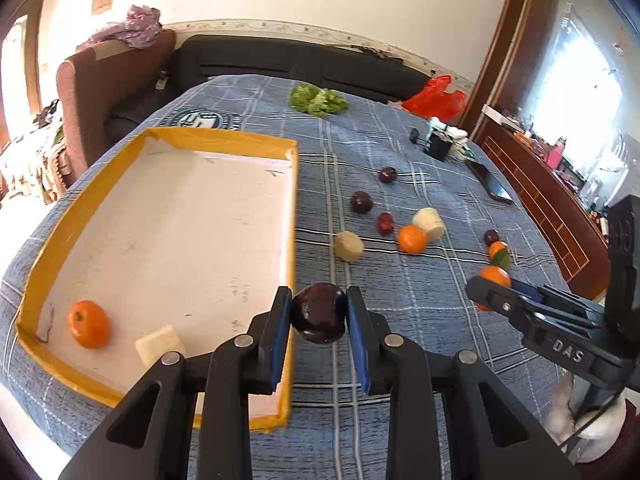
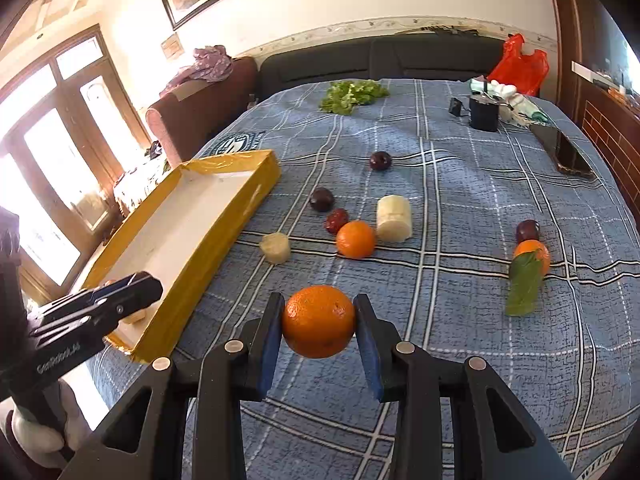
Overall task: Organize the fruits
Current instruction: 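Carry plum and orange into the tray and open both tools to release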
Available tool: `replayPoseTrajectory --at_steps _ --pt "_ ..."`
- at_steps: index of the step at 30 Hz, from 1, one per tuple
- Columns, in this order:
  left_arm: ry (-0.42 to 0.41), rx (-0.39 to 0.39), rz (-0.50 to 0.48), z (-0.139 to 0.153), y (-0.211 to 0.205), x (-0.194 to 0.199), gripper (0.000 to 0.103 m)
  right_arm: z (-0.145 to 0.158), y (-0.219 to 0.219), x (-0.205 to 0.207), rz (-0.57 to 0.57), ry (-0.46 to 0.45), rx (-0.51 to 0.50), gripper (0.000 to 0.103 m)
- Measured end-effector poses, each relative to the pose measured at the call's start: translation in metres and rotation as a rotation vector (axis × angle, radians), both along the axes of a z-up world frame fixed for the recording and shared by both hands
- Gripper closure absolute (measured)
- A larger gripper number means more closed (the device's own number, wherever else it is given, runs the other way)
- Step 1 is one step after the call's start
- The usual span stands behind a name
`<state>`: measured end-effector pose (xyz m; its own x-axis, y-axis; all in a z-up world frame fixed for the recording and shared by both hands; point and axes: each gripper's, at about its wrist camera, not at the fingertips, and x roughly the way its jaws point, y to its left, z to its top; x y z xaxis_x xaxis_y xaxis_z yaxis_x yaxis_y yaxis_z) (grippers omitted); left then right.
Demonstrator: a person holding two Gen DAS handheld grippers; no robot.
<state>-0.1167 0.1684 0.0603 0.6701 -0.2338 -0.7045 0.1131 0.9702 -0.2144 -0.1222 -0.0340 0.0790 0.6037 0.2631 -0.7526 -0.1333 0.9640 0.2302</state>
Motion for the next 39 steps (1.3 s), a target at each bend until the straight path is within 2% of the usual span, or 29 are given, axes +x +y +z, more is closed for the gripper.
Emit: replayPoseTrajectory --at_steps 9,20,29,39 --pt "0.031 0.020 0.150 -0.004 0.050 0.005 0.076 0.005 0.047 0.000 0.104 0.003 -0.007 0.064" --pt "0.060 0.077 0.278 -0.008 0.110 0.026 0.076 0.010 0.137 0.022 0.282 0.002 -0.012 0.064" --pt "0.110 0.119 0.329 -0.022 0.149 0.056 0.076 -0.022 0.183 0.057 0.324 0.080 -0.053 0.064" --pt "0.155 0.121 0.341 -0.036 0.159 0.070 0.076 -0.047 0.206 0.080 0.339 0.139 -0.087 0.063"
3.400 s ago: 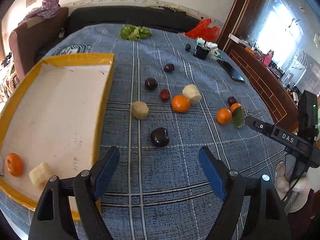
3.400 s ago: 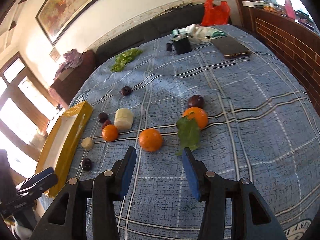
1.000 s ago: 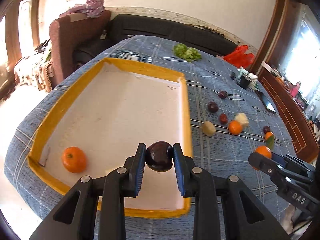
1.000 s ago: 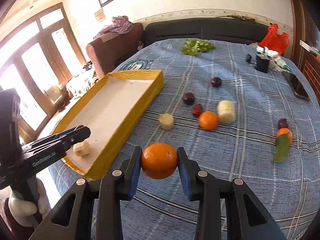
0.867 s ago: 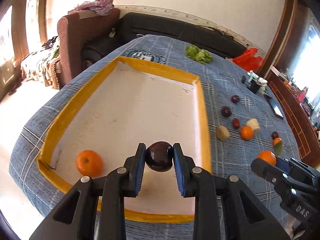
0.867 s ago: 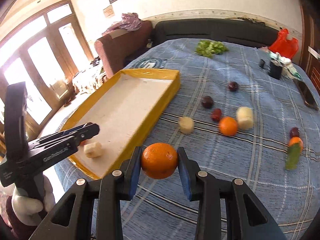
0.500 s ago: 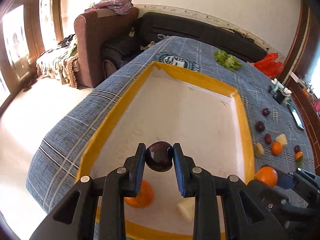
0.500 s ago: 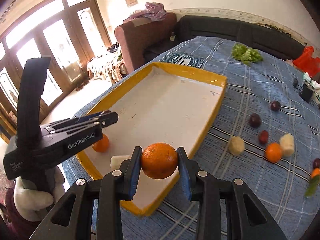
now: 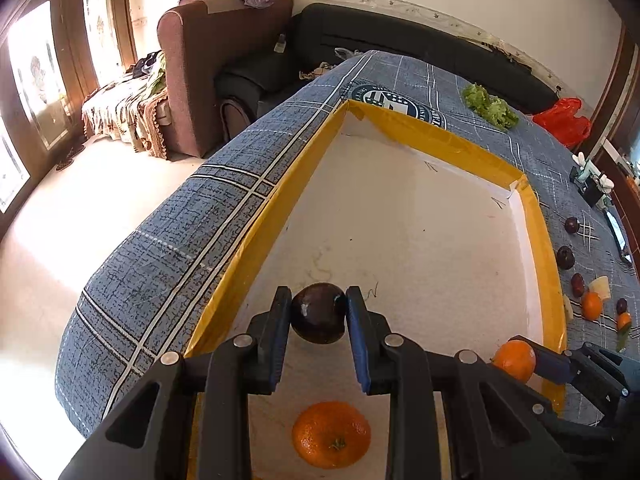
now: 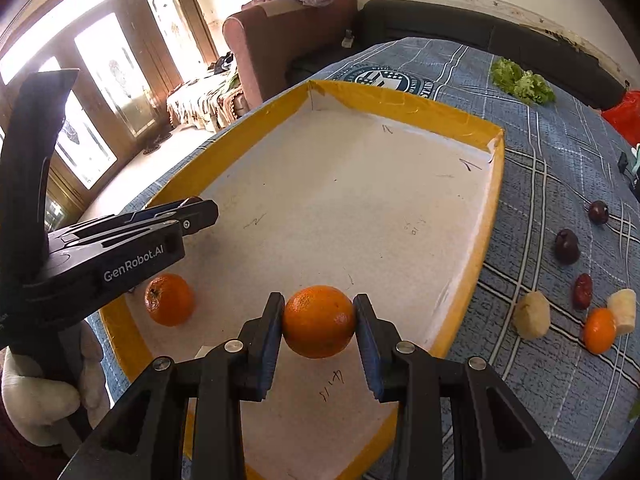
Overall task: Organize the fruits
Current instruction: 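Carry plum and orange into the tray and open both tools to release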
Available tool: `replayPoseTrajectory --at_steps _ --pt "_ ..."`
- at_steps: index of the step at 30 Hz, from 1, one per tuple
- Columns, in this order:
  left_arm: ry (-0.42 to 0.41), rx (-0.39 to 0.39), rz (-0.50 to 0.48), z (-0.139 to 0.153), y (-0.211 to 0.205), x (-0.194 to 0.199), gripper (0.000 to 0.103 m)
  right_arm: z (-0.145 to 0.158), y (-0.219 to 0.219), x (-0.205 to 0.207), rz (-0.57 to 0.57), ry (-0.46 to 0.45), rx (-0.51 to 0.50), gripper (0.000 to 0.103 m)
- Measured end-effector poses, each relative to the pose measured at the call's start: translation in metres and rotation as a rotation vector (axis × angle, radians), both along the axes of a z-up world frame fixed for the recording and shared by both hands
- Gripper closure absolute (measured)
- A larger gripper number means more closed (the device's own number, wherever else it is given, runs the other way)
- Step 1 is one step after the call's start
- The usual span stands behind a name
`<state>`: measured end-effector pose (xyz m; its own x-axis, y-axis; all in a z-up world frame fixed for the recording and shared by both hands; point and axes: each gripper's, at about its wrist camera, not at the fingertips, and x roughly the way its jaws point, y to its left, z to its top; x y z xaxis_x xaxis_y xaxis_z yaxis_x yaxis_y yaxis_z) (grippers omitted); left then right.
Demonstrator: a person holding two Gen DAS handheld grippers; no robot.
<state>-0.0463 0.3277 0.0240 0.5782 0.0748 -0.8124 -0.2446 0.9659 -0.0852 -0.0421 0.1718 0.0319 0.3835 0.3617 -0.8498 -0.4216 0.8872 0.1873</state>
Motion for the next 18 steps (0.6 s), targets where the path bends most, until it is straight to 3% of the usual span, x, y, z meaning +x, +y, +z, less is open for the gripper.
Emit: replayPoseTrajectory --at_steps 7,12,18 --pt "0.010 -0.005 0.009 -0.003 0.001 0.002 0.074 -0.006 0.007 0.004 0.014 0.001 -0.010 0.063" --pt "-0.001 0.001 0.021 0.001 -0.001 -0.001 0.049 -0.006 0.009 0.001 0.010 -0.005 -0.019 0.062" --pt "-0.007 0.007 0.034 0.009 -0.003 -0.009 0.039 0.004 0.006 -0.005 0.012 -0.031 -0.002 0.060"
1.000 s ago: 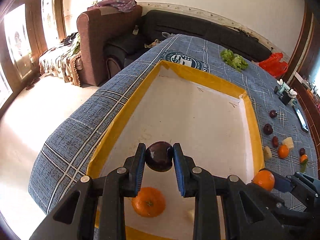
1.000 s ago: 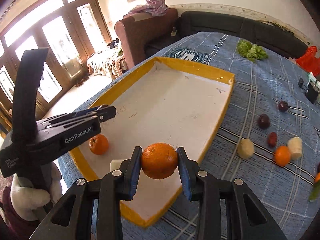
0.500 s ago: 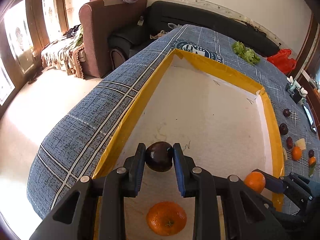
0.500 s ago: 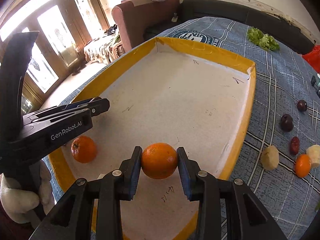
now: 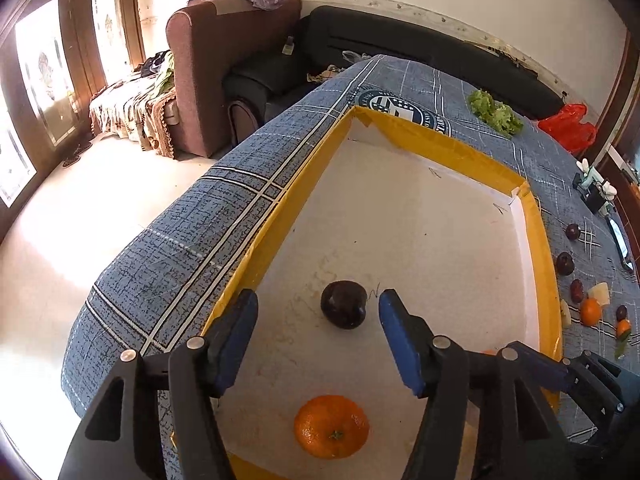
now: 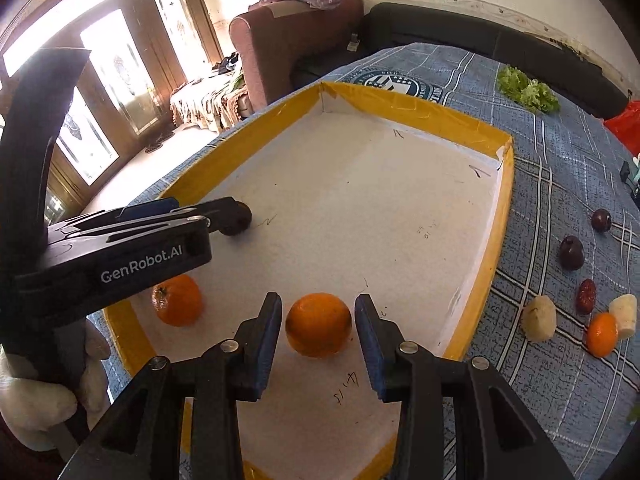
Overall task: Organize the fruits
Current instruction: 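Carry plum and orange into the tray and open both tools to release, then withdraw both tools and reach the left toward a pale round chunk, right toward an orange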
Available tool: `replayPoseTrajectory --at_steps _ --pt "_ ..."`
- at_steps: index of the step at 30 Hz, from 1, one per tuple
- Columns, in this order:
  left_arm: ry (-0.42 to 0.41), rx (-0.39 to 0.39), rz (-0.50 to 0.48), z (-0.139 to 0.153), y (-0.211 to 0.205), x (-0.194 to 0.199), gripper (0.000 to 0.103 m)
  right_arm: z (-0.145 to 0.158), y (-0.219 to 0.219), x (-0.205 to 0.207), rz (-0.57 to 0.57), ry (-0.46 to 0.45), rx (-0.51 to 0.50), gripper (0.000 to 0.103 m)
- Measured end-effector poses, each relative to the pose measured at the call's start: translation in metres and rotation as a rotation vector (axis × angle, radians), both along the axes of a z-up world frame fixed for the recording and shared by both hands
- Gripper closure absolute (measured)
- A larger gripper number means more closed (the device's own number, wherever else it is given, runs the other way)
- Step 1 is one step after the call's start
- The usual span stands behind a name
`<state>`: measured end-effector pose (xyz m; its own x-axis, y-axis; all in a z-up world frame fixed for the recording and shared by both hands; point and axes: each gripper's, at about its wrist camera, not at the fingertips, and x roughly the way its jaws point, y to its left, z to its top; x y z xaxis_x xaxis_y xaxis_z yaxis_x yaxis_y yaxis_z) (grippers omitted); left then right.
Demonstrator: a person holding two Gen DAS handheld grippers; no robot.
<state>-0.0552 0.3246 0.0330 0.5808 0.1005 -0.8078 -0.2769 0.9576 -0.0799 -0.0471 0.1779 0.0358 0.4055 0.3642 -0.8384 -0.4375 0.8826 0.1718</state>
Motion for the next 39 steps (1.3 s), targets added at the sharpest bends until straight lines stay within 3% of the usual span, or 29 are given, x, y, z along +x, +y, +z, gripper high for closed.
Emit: replayPoseTrajectory --at_steps 11,21,29,33,39 --pt "-0.052 0.001 -0.027 0.025 -0.015 -0.027 0.031 0.024 -0.017 -0.018 -0.037 -0.043 0.038 0.053" --pt "-0.097 -0.035 -0.101 0.045 -0.051 -0.054 0.030 0.040 -0.064 -0.047 -0.117 -0.074 0.063 0.051" --pt "-0.131 -0.100 -0.236 0.058 -0.091 -0.062 0.018 0.050 -0.176 -0.065 -0.317 -0.108 0.045 0.046" --pt "-0.099 -0.135 -0.319 0.047 -0.125 -0.051 0.018 0.043 -0.245 -0.066 -0.469 -0.084 0.048 0.046" --pt "-0.041 -0.166 -0.405 0.023 -0.166 -0.036 0.019 0.034 -0.315 -0.066 -0.613 -0.057 0.084 0.046"
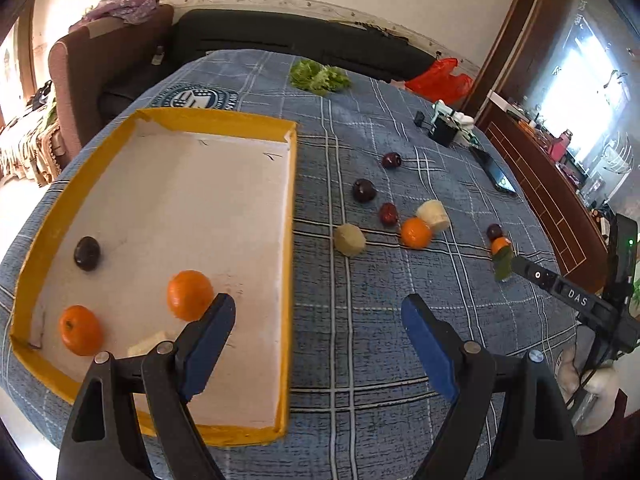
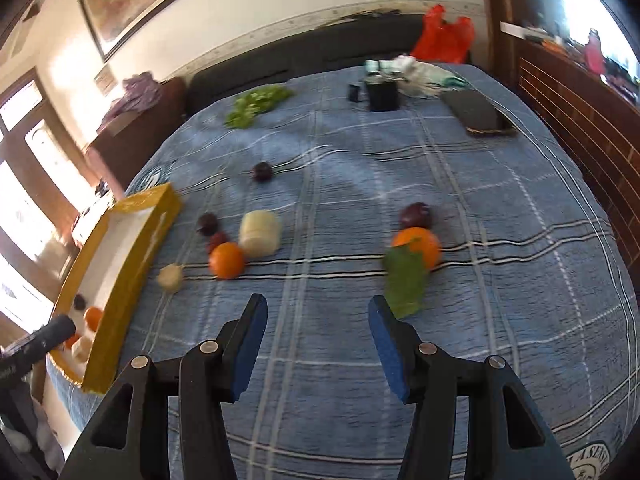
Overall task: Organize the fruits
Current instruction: 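Withdraw both tools and reach the left toward a pale round chunk, right toward an orange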
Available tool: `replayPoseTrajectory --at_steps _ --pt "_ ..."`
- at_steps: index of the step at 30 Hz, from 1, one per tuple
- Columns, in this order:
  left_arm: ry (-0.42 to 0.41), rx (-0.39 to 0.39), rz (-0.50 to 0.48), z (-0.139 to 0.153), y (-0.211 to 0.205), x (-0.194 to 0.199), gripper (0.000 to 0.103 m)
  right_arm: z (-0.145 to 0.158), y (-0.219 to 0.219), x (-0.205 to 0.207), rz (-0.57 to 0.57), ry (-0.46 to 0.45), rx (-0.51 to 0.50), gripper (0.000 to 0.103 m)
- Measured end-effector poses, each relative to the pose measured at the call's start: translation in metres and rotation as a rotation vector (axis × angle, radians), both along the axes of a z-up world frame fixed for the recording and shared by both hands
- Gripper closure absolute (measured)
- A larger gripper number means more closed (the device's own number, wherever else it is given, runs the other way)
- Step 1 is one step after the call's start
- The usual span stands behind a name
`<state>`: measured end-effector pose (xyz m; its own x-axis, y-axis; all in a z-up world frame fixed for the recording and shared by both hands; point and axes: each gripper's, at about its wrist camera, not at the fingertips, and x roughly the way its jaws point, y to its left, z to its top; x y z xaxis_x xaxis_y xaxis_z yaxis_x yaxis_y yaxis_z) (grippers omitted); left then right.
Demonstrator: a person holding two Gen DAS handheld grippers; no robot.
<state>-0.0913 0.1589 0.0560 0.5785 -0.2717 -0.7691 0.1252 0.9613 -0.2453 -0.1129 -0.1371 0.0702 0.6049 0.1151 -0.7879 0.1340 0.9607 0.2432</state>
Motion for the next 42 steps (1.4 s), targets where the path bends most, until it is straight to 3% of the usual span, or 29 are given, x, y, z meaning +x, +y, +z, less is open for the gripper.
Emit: replayPoseTrajectory --at_steps 5,7,14,18,21,23,31,36,42 --pt "0.022 0.018 -0.042 -0.015 -0.027 0.019 0.019 -0.010 -0.012 0.016 -0.008 0.005 0.080 0.046" --pt "0.000 0.065 -0.032 -0.016 -0.035 0.027 0.019 -0.013 -0.002 0.029 0.022 0.007 0.096 0.046" --pt "-0.056 0.117 -0.016 -0.004 -0.040 0.043 0.024 -0.028 0.024 0.075 0.075 0.018 0.149 0.046" --pt "-0.100 0.154 -0.094 0.000 -0.055 0.047 0.025 -0.038 0.031 0.096 0.086 0.028 0.163 0.046" --pt "-0.087 0.203 -0.168 -0.008 -0.076 0.055 0.041 -0.045 0.032 0.105 0.091 0.036 0.175 0.046" --pt "-0.076 0.229 -0.193 -0.014 -0.085 0.060 0.044 -0.048 0.030 0.106 0.086 0.028 0.190 0.046" --pt "0.035 0.246 -0.191 -0.041 -0.088 0.089 0.044 -0.047 0.022 0.086 0.084 -0.005 0.246 0.046" --pt "0.051 0.311 -0.185 -0.048 -0.094 0.093 0.044 -0.054 0.027 0.086 0.118 0.014 0.279 0.046" --pt "0.070 0.324 -0.233 -0.054 -0.093 0.086 0.046 -0.055 0.033 0.085 0.142 0.007 0.283 0.046"
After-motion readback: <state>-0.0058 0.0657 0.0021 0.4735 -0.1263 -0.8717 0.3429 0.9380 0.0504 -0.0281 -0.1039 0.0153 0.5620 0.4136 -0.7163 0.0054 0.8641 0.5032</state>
